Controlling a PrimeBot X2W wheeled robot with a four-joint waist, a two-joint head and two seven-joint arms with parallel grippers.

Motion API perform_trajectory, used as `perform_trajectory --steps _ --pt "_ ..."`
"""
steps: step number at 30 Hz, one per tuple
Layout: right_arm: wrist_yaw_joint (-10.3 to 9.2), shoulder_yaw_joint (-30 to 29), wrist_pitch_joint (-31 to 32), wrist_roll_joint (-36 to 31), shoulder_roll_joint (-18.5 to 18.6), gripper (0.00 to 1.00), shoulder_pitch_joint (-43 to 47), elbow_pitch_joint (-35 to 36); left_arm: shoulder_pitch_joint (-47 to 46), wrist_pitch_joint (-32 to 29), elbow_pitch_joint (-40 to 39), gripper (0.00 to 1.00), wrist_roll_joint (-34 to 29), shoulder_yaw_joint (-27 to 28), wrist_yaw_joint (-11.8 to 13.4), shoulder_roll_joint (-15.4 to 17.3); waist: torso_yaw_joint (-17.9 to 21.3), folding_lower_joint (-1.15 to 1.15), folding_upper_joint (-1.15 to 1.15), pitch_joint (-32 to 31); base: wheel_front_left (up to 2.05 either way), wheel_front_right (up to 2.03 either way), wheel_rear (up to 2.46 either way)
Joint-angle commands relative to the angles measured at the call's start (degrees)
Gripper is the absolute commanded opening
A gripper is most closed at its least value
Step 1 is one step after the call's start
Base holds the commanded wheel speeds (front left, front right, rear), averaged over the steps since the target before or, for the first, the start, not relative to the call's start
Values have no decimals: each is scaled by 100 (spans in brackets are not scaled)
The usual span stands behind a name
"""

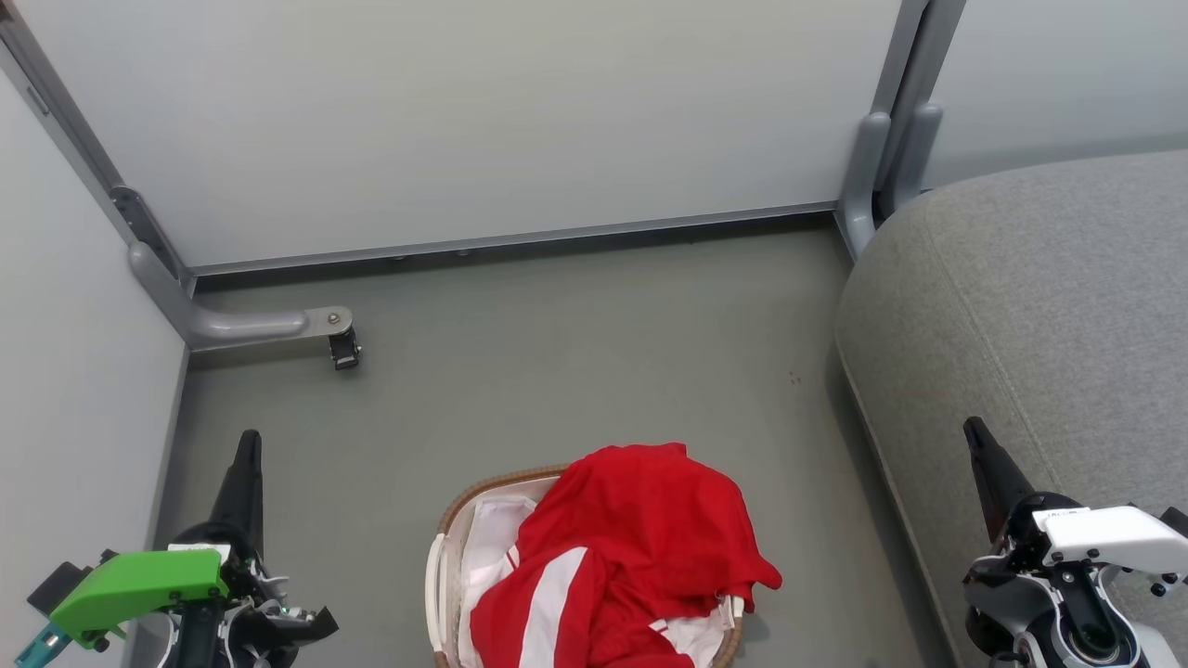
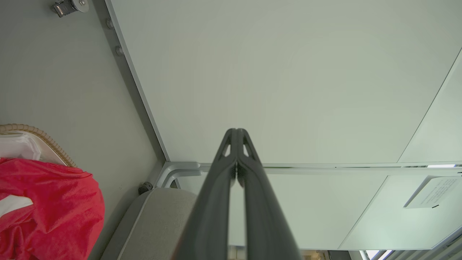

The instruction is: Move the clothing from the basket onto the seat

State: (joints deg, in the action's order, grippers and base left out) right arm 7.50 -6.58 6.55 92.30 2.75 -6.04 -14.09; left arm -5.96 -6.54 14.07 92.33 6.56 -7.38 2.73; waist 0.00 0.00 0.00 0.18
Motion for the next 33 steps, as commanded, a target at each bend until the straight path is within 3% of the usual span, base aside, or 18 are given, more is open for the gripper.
perform_trajectory --steps 1,33 --pt "-2 1 12 22 26 0 -34 21 -61 -14 -8 0 18 3 -29 29 0 0 0 0 0 0 0" --pt "-2 0 12 22 26 0 -34 21 -61 -14 -8 0 18 3 -29 30 0 0 0 0 0 0 0"
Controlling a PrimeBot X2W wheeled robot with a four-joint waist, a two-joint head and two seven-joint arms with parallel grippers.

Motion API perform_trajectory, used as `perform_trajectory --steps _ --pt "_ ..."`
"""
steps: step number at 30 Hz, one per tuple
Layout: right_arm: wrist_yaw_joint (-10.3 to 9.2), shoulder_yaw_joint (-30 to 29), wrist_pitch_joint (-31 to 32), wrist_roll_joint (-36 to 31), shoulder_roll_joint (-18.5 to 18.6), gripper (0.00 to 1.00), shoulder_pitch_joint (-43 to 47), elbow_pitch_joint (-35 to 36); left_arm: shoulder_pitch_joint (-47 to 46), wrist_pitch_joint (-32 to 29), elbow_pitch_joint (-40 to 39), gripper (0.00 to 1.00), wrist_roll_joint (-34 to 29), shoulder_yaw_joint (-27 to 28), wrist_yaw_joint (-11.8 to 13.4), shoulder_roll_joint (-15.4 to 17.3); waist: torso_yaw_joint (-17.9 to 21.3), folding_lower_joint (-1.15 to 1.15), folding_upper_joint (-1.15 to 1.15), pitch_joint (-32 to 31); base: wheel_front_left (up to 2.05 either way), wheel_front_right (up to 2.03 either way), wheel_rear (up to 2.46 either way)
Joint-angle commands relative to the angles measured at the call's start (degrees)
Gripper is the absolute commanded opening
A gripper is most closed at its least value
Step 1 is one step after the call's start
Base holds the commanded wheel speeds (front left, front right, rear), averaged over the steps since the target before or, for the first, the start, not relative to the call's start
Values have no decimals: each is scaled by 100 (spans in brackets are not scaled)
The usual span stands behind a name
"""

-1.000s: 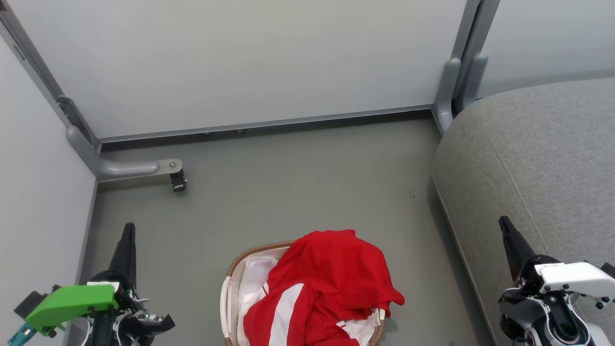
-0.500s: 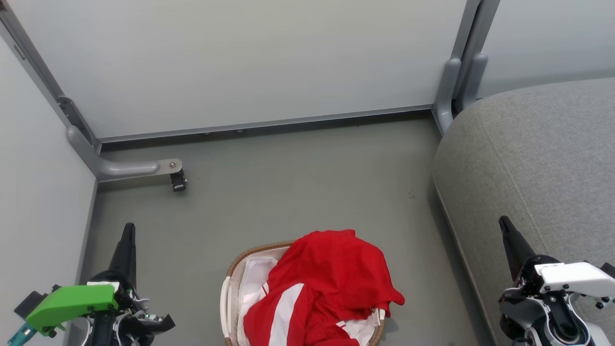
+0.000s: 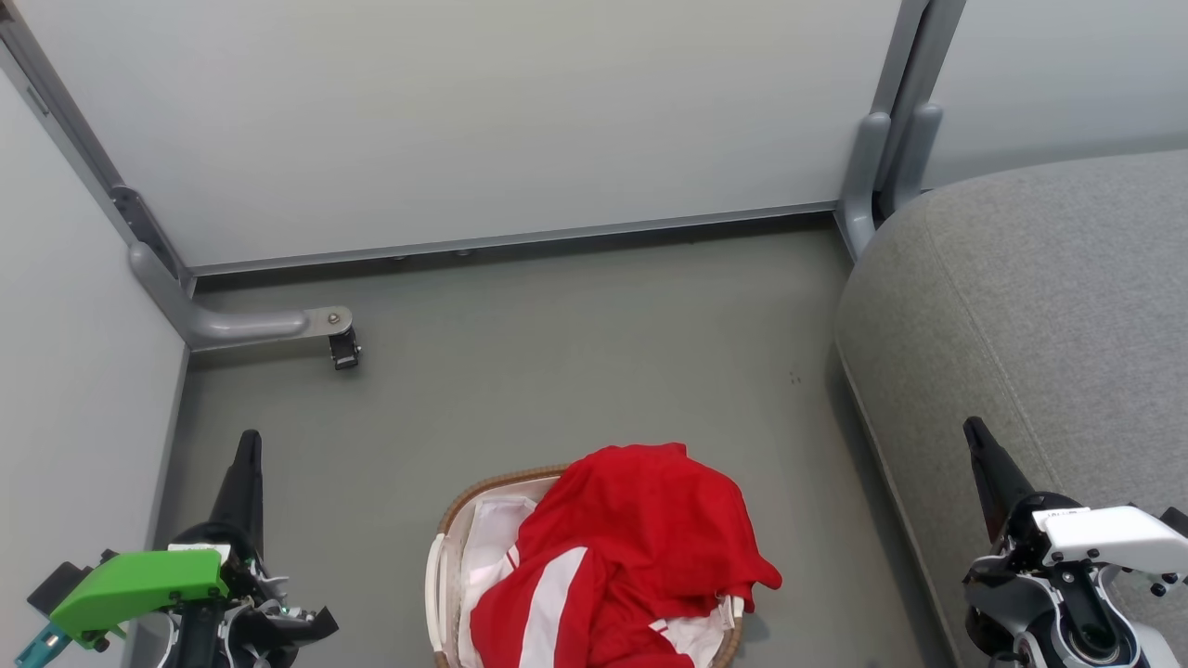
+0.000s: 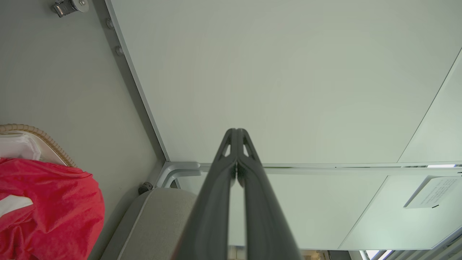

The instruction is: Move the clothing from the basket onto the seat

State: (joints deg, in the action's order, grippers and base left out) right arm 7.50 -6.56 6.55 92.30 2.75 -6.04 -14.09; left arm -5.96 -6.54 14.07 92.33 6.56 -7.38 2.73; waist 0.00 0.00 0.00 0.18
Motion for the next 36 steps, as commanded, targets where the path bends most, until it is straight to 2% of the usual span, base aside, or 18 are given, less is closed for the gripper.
perform_trajectory --steps 1,36 --pt "-2 -1 12 22 26 0 -34 21 -61 -14 -8 0 18 3 -29 30 0 0 0 0 0 0 0" --pt "-2 0 11 22 26 0 -34 21 -61 -14 -8 0 18 3 -29 30 0 0 0 0 0 0 0"
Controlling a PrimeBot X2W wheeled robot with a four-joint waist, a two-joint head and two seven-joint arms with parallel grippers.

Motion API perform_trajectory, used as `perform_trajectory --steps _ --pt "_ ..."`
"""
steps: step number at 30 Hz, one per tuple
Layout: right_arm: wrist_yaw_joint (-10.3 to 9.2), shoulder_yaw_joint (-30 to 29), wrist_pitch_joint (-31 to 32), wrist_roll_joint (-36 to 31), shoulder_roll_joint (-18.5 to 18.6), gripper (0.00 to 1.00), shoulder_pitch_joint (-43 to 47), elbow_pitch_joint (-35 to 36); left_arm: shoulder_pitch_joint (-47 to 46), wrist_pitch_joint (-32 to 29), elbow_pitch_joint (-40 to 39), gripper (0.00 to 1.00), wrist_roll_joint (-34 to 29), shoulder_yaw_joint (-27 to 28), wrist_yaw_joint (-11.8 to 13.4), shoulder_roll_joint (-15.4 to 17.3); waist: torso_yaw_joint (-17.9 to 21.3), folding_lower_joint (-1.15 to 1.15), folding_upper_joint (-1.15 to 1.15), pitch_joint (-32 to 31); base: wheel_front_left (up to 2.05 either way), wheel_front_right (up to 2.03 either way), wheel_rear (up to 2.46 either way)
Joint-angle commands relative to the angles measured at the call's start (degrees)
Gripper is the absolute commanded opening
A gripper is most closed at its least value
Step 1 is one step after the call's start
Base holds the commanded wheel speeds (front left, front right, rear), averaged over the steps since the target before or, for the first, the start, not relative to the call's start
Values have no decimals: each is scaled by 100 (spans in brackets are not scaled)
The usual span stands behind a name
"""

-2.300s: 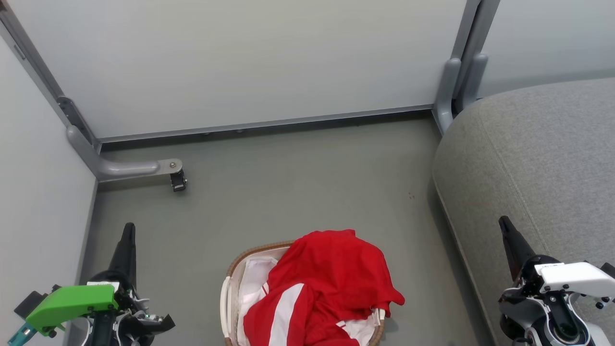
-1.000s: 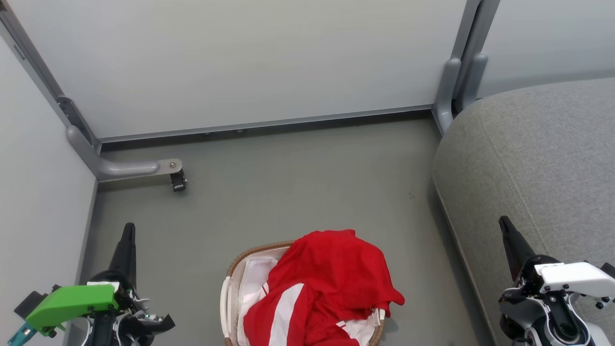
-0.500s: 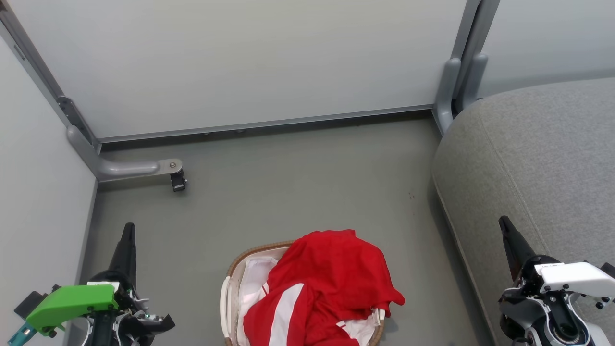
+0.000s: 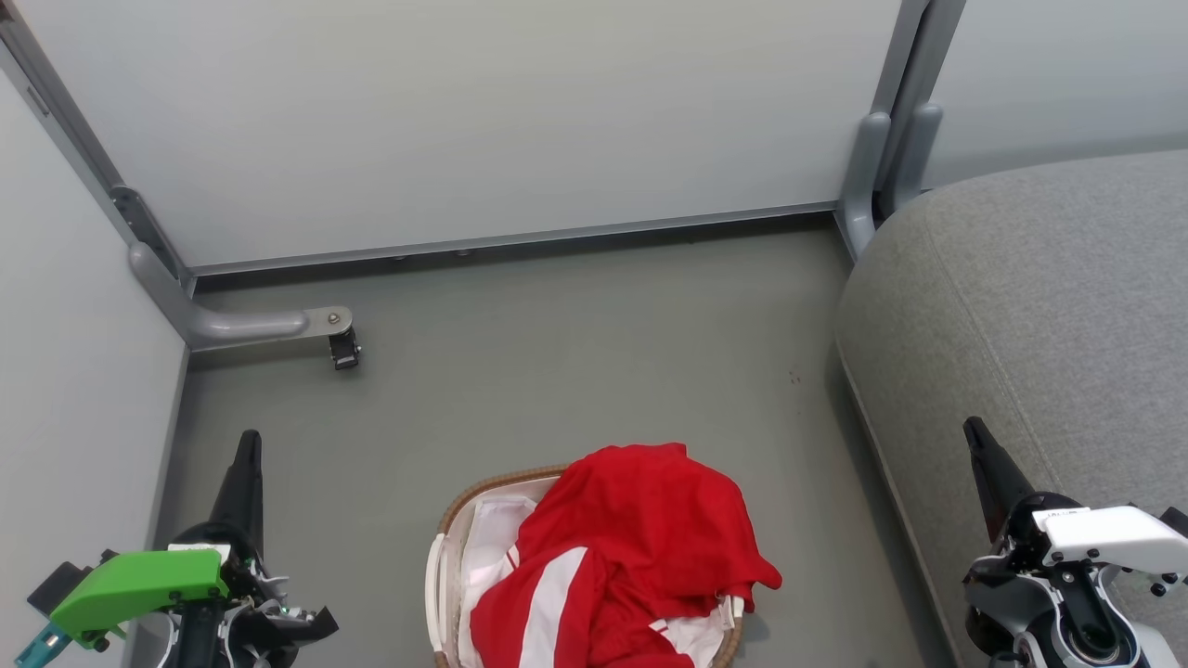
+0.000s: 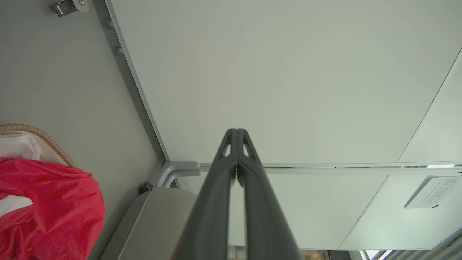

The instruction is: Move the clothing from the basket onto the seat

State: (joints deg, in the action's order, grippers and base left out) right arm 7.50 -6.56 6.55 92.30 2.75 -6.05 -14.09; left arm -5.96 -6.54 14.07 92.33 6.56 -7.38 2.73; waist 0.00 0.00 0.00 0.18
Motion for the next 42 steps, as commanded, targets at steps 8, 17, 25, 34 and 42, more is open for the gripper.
perform_trajectory --steps 8,17,25,34,42 --pt "-2 0 11 22 26 0 -33 21 -61 -14 -8 0 18 3 -29 30 0 0 0 0 0 0 0" --pt "-2 0 11 22 26 0 -33 21 -61 -14 -8 0 18 3 -29 30 0 0 0 0 0 0 0" --pt "-2 0 11 22 26 0 -33 21 -61 -14 -8 0 18 3 -29 30 0 0 0 0 0 0 0" --pt "-2 0 11 22 26 0 -33 21 -61 -14 -8 0 18 3 -29 30 0 0 0 0 0 0 0" --pt "-2 0 11 22 26 0 -33 21 -61 -14 -8 0 18 3 -29 30 0 0 0 0 0 0 0"
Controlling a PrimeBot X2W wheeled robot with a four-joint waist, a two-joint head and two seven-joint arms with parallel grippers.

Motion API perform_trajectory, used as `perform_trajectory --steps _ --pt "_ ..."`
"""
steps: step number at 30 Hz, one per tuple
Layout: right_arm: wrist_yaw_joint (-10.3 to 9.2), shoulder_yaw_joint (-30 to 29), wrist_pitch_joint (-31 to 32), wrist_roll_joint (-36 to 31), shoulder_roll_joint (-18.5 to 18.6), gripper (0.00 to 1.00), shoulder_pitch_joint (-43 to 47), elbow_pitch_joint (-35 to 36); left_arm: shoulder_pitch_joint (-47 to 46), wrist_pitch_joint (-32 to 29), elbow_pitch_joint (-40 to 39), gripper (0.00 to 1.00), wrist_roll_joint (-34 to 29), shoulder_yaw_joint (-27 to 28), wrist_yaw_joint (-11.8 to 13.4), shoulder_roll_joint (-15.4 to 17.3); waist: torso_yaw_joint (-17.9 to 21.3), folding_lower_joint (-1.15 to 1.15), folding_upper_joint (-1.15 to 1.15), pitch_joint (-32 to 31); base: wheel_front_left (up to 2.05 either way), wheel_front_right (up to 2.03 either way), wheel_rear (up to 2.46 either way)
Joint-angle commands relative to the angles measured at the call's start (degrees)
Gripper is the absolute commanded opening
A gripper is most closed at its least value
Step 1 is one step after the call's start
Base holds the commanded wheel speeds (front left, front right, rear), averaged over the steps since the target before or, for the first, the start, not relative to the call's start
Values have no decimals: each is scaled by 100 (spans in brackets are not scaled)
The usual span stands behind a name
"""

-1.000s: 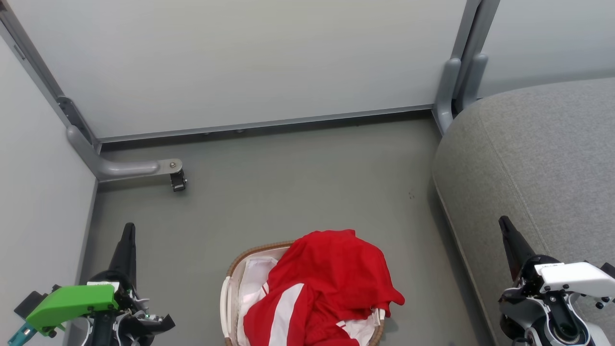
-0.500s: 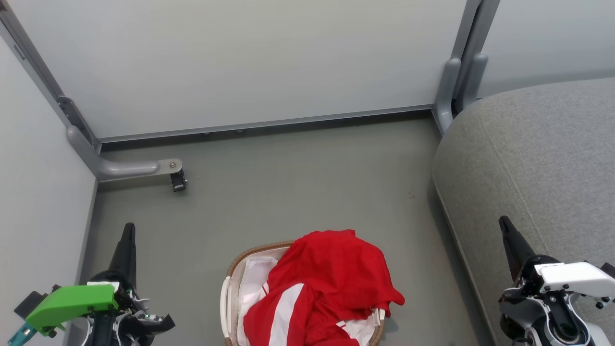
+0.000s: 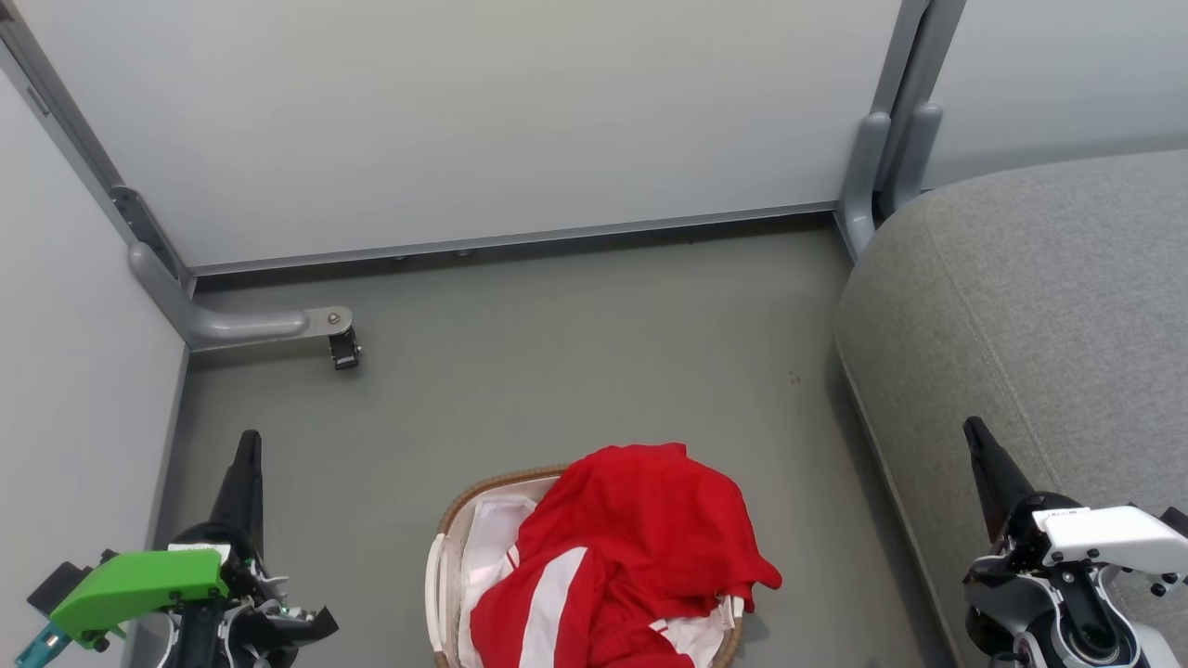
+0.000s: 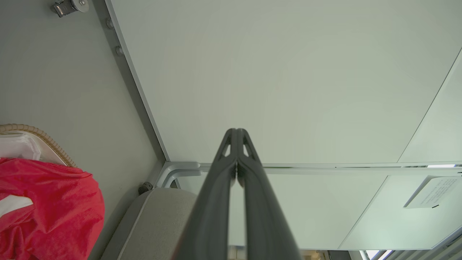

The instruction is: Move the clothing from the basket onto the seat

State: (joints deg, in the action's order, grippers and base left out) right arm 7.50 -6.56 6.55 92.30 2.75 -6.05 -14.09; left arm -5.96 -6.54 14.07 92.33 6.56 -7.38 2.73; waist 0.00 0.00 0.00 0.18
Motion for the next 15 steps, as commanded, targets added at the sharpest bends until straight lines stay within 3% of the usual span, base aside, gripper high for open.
perform_trajectory --steps 1,12,13,15 --pt "-2 0 11 22 26 0 -33 21 -61 -14 -8 0 18 3 -29 30 0 0 0 0 0 0 0" --pt "-2 0 11 22 26 0 -33 21 -61 -14 -8 0 18 3 -29 30 0 0 0 0 0 0 0" --pt "0 1 -2 -1 -1 100 1 -3 0 1 2 100 -1 -1 0 0 0 0 0 0 0 0 0" --pt "0 8 -7 -3 -30 100 59 -89 46 9 98 100 -2 -12 8 -16 0 0 0 0 0 0 0"
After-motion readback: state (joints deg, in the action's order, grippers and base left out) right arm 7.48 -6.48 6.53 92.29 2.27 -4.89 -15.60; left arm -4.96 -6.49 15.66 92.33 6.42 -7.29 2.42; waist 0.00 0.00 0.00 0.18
